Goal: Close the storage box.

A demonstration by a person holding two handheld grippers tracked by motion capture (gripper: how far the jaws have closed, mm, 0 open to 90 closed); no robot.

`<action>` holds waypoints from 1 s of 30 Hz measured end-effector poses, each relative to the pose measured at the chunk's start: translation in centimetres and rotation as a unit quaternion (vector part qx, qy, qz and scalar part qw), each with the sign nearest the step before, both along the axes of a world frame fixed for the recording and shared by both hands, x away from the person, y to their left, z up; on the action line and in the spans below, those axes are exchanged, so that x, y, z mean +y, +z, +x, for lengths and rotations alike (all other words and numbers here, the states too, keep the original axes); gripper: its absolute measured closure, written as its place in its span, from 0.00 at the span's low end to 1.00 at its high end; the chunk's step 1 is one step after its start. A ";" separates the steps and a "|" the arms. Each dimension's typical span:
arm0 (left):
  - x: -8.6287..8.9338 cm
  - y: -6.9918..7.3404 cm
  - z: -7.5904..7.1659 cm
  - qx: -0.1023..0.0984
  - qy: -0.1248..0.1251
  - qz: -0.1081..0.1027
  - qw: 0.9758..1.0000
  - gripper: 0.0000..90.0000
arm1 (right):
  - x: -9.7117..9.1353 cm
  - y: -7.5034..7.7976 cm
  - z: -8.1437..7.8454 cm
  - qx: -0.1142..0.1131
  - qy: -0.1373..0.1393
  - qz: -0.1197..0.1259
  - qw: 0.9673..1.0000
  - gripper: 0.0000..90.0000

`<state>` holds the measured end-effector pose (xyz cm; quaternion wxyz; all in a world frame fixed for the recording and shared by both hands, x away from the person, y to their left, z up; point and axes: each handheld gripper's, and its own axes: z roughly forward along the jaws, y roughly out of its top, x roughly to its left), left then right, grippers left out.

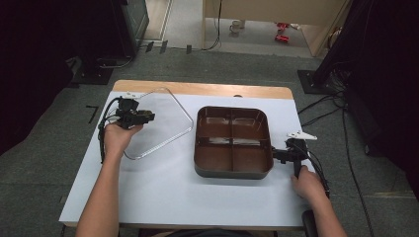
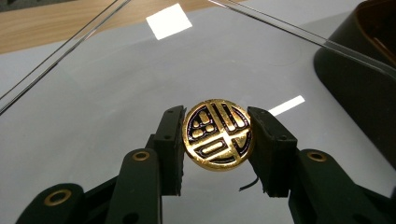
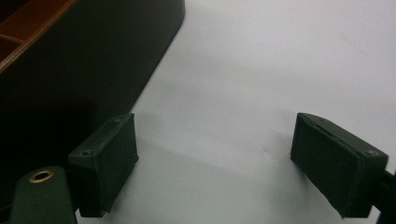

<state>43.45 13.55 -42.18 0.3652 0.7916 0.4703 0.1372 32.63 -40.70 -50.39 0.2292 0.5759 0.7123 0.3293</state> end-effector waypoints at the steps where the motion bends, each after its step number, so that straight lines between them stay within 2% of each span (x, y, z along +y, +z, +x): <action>1: -0.1 0.2 -0.1 -0.002 -0.003 0.000 1.000 0.66 | 0.0 0.0 0.0 0.000 0.000 0.000 1.000 0.16; 9: -1.2 1.9 -1.1 -0.016 -0.025 -0.013 0.999 0.66 | 0.0 0.0 0.0 0.000 0.000 0.000 1.000 0.16; 17: -2.6 2.9 -1.7 -0.023 -0.049 -0.021 0.998 0.66 | 0.0 0.0 0.0 0.000 0.000 0.000 1.000 0.16; 30: -6.6 3.9 -2.8 -0.032 -0.102 -0.023 0.994 0.66 | 0.0 0.0 0.0 0.000 0.000 0.000 1.000 0.16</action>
